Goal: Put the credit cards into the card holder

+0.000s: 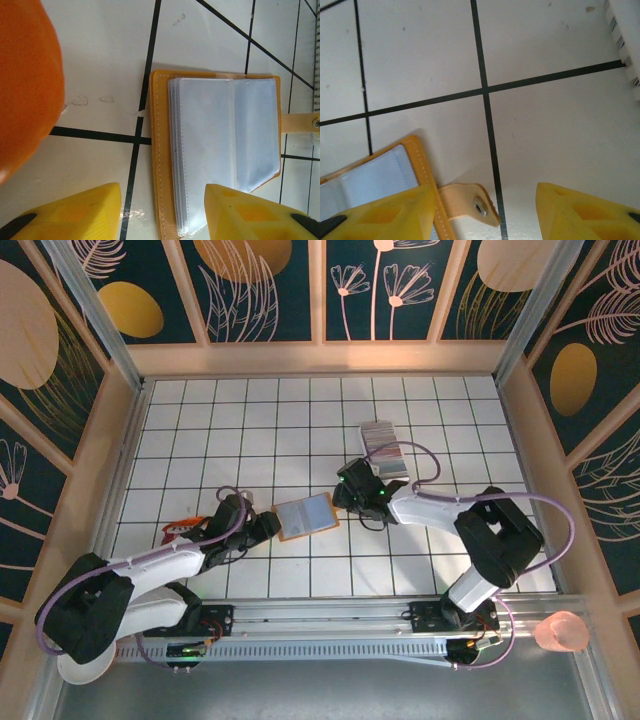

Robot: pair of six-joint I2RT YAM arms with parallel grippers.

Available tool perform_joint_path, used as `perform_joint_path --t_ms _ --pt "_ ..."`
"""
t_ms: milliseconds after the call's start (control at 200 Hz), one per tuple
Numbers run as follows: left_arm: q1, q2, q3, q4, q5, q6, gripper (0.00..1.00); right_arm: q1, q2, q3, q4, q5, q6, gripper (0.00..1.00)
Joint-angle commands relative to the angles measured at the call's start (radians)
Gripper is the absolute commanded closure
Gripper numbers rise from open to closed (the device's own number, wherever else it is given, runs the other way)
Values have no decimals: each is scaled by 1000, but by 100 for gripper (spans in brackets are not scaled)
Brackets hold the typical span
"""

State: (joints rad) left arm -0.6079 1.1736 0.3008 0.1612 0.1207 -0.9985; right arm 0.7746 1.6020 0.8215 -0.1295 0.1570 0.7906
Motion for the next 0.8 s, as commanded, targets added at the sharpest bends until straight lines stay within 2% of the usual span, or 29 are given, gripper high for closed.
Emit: perform_joint_path --t_ms 0,225,365,561,796 --pt "-5 0 22 6 11 18 53 -3 6 -8 34 23 19 47" --pt "-4 -15 26 -1 11 14 53 9 24 -1 43 7 -6 65" --pt "-5 -39 26 -18 0 18 53 16 40 2 34 11 -22 73" --pt "-6 -72 20 -38 -4 21 53 61 16 15 -24 61 -37 99" --pt "-5 -106 15 -57 -1 24 55 135 -47 -3 -109 115 -31 100"
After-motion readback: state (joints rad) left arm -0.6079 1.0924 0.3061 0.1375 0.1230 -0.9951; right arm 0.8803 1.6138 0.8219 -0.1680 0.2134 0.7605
